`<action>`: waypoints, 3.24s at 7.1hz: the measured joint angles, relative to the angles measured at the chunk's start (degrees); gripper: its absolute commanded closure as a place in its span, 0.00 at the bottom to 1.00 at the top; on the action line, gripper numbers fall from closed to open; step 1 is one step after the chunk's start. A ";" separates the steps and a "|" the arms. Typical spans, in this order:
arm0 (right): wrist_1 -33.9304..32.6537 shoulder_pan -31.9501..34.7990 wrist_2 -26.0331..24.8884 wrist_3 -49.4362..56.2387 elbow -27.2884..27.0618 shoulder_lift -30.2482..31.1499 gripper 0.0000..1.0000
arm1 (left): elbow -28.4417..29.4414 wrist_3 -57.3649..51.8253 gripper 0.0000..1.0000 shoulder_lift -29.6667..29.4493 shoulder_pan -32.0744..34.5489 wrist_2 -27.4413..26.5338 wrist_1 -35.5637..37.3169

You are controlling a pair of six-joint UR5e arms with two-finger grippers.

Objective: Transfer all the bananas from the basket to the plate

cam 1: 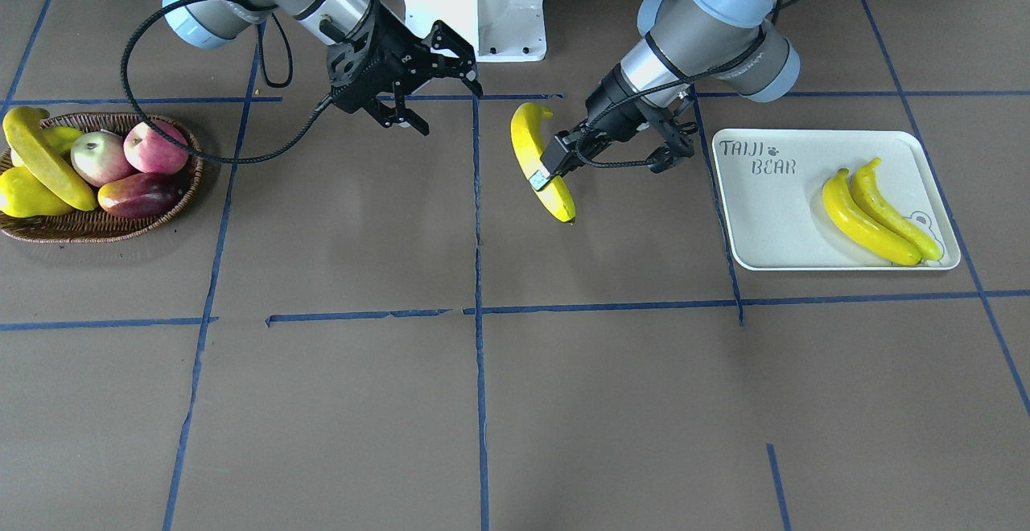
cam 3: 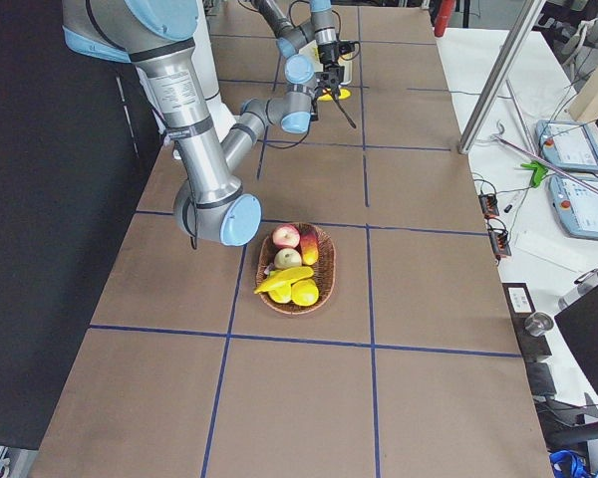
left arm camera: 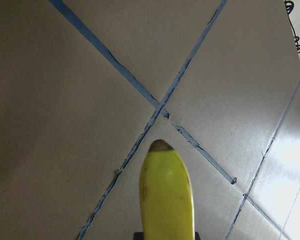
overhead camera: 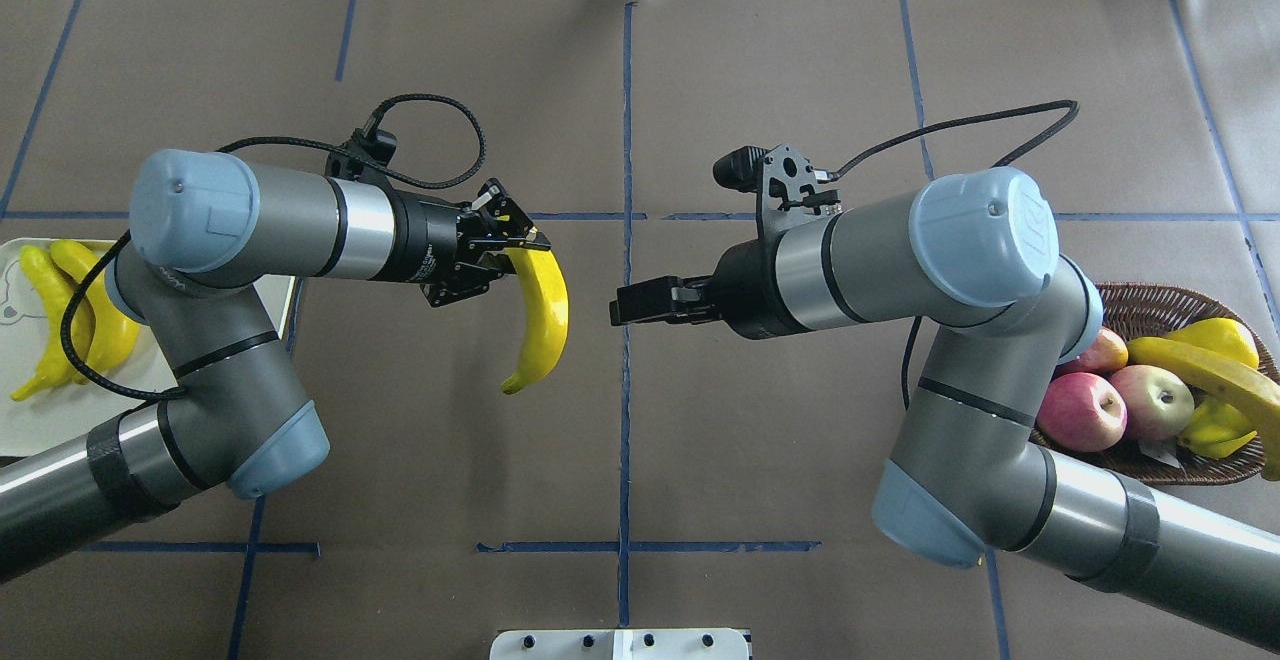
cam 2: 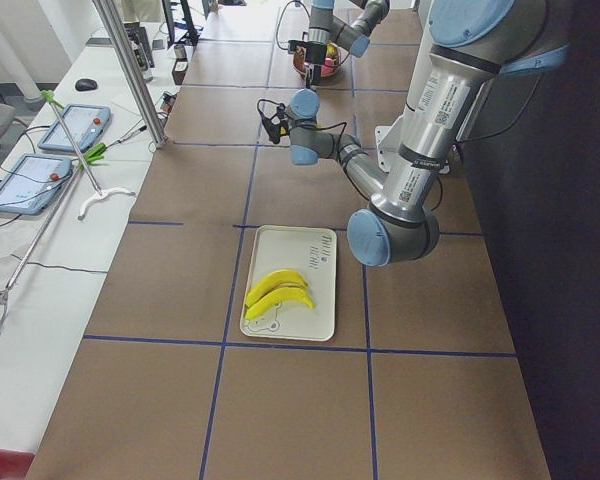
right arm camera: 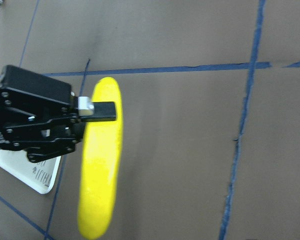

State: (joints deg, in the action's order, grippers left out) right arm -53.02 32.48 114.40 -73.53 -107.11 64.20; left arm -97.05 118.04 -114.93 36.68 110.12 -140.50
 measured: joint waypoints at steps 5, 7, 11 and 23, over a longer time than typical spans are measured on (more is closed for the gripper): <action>-23.63 6.23 5.01 8.08 -4.94 3.35 0.00 | -3.41 -10.39 0.98 16.45 8.86 5.28 1.81; -34.47 7.46 4.90 15.57 -9.14 4.23 0.00 | -3.41 -16.27 0.97 22.18 12.40 7.06 3.22; -38.23 7.77 4.87 17.78 -10.94 5.03 0.00 | -1.21 -19.25 0.95 26.43 14.94 5.85 8.69; -38.13 7.74 4.86 17.90 -11.88 6.46 0.00 | -8.49 -25.49 0.00 26.25 14.77 4.32 6.29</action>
State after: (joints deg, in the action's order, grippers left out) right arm -91.15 40.23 119.26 -55.63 -118.99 70.66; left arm -105.54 92.55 -88.68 51.44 114.44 -134.21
